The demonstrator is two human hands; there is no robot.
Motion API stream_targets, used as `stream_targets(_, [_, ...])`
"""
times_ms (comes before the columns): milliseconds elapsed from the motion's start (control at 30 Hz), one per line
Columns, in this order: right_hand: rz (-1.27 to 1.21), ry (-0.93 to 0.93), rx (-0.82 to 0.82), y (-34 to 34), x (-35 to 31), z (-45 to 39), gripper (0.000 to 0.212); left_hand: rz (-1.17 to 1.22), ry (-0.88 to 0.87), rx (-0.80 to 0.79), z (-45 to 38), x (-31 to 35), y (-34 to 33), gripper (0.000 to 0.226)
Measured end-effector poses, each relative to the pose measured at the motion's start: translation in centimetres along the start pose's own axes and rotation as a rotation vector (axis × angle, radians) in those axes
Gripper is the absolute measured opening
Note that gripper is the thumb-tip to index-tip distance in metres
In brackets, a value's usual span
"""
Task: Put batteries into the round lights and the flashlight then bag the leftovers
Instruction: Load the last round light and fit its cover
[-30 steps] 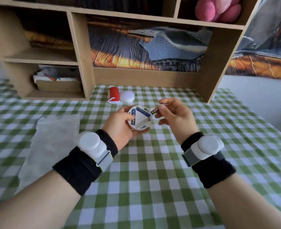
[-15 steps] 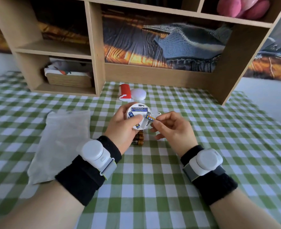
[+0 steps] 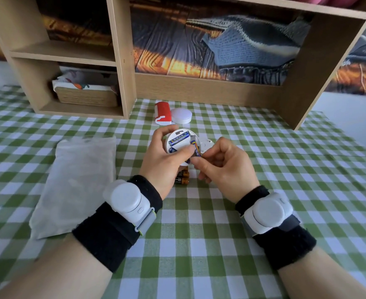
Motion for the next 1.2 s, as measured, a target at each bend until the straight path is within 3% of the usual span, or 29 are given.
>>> stream_targets(433, [-0.126,0.038,-0.073,-0.5,0.0,-0.3,0.016,0.09,0.044,-0.084,0.3,0.0,-0.9,0.047])
stream_targets(600, [-0.126,0.03,-0.076,-0.2,0.9,-0.8,0.047,0.121,0.059,-0.102,0.6,0.1,-1.3,0.042])
stream_targets(700, [-0.099,0.026,-0.088,-0.3,1.1,-0.7,0.051,0.16,0.08,-0.146,0.8,0.2,-1.8,0.039])
stream_targets(1000, [-0.01,-0.005,-0.079,0.1,1.4,-0.8,0.043,0.387,0.196,-0.214,1.3,-0.3,-2.8,0.05])
stream_targets(1200, [-0.167,-0.022,-0.121,-0.5,1.7,-0.8,0.038,0.361,0.217,-0.217,1.6,-0.3,-3.2,0.05])
Point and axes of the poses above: each hand's wrist, its own z-axis away from the middle knuckle, its own y-axis out of the back of the hand, x = y × z, the point moved 10 cm from there along -z, towards the middle knuckle, and after that the axes turned 1 degree about -x, right-handed, at the moved point
